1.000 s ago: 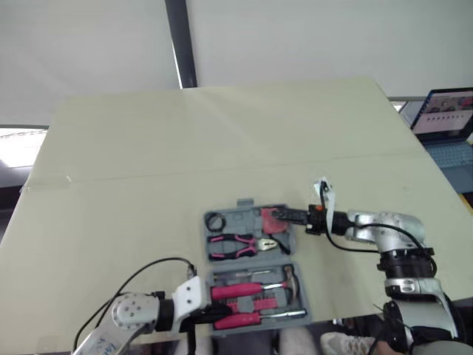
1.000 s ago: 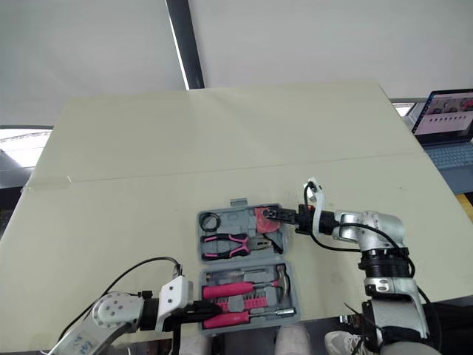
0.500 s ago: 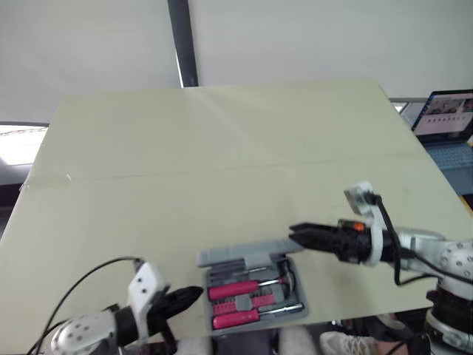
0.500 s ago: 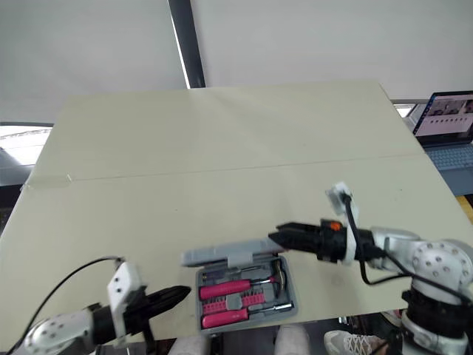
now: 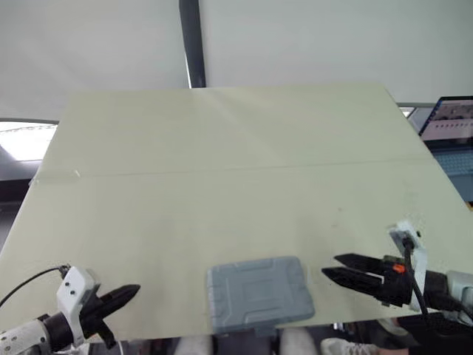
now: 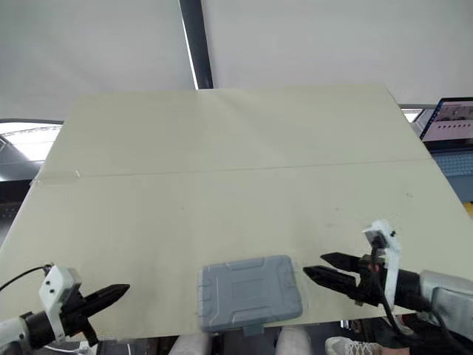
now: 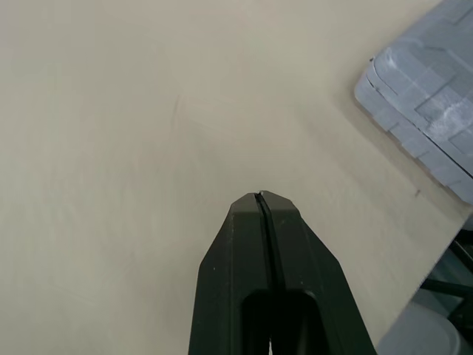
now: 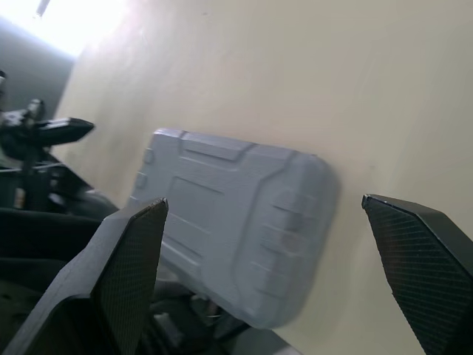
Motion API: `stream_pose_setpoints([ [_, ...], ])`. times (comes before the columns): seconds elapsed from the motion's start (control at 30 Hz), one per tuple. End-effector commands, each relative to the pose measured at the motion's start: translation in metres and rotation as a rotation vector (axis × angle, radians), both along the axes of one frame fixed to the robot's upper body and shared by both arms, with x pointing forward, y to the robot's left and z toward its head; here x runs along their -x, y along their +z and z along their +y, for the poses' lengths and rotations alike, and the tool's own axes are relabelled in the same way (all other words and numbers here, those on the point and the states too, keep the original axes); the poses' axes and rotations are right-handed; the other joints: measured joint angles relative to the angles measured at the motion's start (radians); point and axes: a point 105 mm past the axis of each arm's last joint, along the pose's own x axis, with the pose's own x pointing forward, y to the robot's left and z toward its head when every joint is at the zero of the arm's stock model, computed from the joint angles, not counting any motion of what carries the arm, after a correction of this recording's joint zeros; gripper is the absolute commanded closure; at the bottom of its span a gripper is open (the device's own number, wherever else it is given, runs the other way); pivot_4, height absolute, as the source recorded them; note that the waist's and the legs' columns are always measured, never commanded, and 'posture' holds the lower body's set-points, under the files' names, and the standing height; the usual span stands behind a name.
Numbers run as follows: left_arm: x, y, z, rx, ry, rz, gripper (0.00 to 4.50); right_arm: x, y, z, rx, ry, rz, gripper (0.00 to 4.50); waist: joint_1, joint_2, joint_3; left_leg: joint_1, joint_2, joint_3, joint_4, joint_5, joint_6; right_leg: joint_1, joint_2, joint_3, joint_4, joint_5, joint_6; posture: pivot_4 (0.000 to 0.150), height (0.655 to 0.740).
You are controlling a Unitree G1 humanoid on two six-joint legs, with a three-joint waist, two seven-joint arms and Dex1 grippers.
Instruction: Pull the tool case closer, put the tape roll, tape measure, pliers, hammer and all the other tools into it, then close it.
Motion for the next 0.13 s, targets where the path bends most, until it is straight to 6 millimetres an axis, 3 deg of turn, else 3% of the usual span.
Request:
stream_pose_setpoints([
  [0.03, -0.009, 0.002, -0.001, 0.014, 0.017, -0.029, 4.5, -0.007, 0.003, -0.016, 0.104, 0.002, -0.138, 0.06, -0.004, -0.001, 0.0, 0.0, 0.0, 0.0, 0.0, 0.0, 0.0, 0.0, 0.0, 0.0, 0.0, 0.0, 0.0, 0.15, 0.736],
  [0.13, -0.019, 0.002, -0.007, 0.029, 0.009, -0.058, 4.5, -0.013, -0.004, -0.029, 0.171, -0.004, -0.198, 0.06, -0.005, -0.001, 0.0, 0.002, 0.0, 0.0, 0.0, 0.0, 0.0, 0.002, 0.0, 0.0, 0.0, 0.0, 0.0, 0.15, 0.736],
])
